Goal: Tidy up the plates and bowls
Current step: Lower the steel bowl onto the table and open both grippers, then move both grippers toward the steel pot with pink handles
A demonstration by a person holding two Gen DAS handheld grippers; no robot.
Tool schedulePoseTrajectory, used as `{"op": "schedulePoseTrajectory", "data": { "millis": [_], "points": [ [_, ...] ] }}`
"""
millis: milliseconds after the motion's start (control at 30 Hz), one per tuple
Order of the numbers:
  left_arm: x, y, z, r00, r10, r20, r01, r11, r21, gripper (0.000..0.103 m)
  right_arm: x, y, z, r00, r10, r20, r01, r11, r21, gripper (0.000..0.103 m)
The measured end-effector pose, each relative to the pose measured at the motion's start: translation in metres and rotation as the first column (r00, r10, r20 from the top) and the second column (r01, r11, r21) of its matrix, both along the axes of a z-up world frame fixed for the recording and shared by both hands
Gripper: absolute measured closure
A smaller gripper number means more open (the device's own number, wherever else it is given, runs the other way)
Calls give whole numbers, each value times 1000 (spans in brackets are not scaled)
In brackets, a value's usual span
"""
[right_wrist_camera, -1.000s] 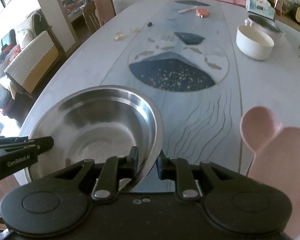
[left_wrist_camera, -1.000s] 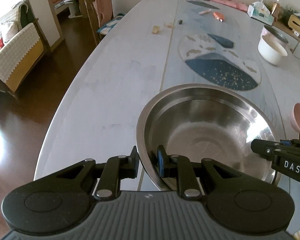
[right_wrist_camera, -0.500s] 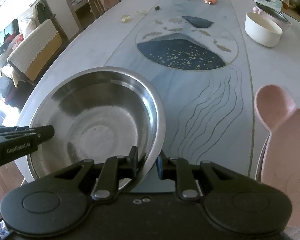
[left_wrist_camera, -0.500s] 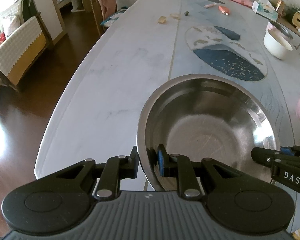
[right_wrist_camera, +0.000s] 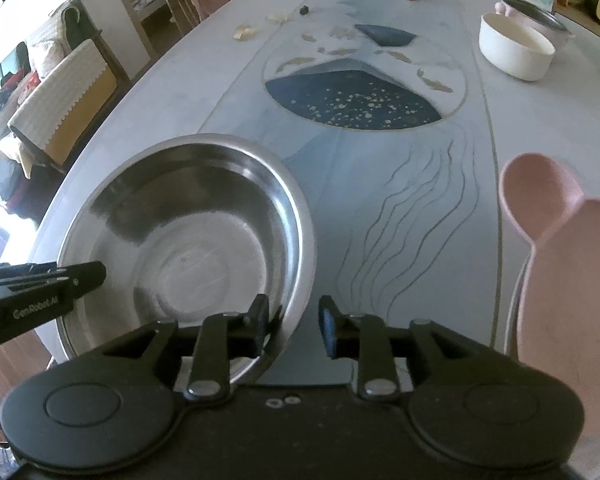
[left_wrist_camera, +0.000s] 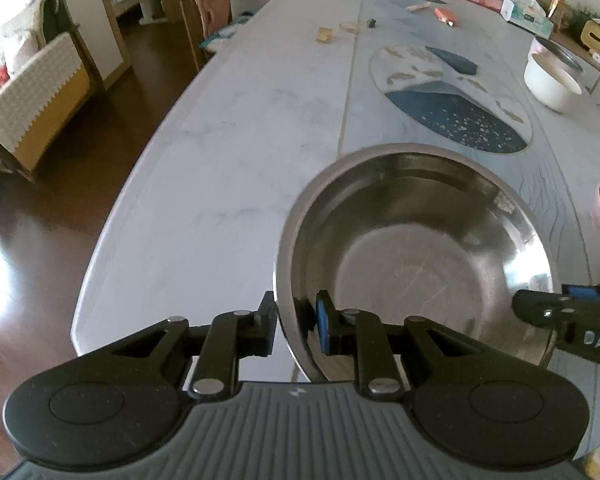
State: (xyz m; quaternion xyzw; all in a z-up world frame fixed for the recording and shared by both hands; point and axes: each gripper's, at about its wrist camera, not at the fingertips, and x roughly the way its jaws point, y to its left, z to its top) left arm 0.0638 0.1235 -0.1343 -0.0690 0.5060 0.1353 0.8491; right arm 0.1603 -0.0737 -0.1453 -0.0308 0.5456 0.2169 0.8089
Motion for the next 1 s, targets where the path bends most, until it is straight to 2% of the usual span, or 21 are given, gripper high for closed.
{"op": "schedulePoseTrajectory", "data": {
  "millis": [167,200,400,600,800,1000],
  "points": [
    [-7,1,8,999,3,33,-3,1000,15,54,-6,-5,9,1000,-6,13,6,1000,0,69],
    [-9,1,10,999,6,43,-6,1000,18,53,-7,-6,12,1000,-8,15,8,1000,3,69],
    [-19,0,33,996,-10,86,7,999,31,53,-15,-16,34,999,-11,35,10,999,32,60],
    [-22,-15,64,988,-66,141,60,997,47,52,-23,-29,65,997,-10,71,7,999,45,53],
    [-12,-34,93,971,-126,201,116,991,60,47,-23,-45,94,993,-33,112,24,997,77,46],
    [6,-55,113,955,-174,239,163,984,67,46,-15,-56,117,987,-40,154,25,995,99,40]
  ]
}}
